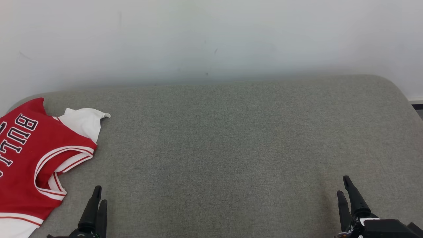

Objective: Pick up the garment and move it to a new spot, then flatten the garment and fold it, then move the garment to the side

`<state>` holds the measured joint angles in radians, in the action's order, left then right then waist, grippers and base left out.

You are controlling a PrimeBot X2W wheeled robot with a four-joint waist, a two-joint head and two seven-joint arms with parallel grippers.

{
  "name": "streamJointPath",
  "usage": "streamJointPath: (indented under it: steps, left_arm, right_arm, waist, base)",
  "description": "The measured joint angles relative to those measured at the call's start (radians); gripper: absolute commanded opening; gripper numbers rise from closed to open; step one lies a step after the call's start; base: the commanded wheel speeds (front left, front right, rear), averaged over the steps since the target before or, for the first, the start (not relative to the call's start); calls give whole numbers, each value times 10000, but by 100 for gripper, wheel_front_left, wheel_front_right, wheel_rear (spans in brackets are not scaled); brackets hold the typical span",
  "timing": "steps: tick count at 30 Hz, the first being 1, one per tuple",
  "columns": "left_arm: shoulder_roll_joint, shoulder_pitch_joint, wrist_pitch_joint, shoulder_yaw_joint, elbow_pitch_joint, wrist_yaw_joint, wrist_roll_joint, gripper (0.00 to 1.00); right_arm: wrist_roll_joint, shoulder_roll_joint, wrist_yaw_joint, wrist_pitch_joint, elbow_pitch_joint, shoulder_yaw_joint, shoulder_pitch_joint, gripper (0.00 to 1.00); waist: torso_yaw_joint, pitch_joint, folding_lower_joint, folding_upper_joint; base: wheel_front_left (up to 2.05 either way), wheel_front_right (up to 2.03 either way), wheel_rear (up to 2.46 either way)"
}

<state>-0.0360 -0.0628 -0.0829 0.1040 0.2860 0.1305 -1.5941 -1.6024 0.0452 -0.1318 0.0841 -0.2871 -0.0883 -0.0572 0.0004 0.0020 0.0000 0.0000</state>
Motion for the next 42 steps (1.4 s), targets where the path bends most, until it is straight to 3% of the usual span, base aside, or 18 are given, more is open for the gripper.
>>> streamJointPath:
  steps: [11, 27, 42]
  left_arm:
    - [-8, 4, 451, 67, -407, -2, 1480, 100]
    - [-17, 221, 1145, -2, -1108, -303, 5524, 100]
    - [-167, 323, 1638, -295, -1576, -602, 8362, 100]
  right_arm:
    - [1360, 65, 0, -479, 297, 366, 0, 100]
    - [4380, 245, 0, -1141, 725, 1018, 0, 100]
    - [6874, 397, 0, -1657, 725, 1622, -1, 100]
  waist:
    - [18, -7, 0, -1]
    - [88, -49, 0, 0]
    - [215, -60, 1, 0]
  base:
    - [0, 0, 0]
    - [0, 0, 0]
    - [0, 0, 0]
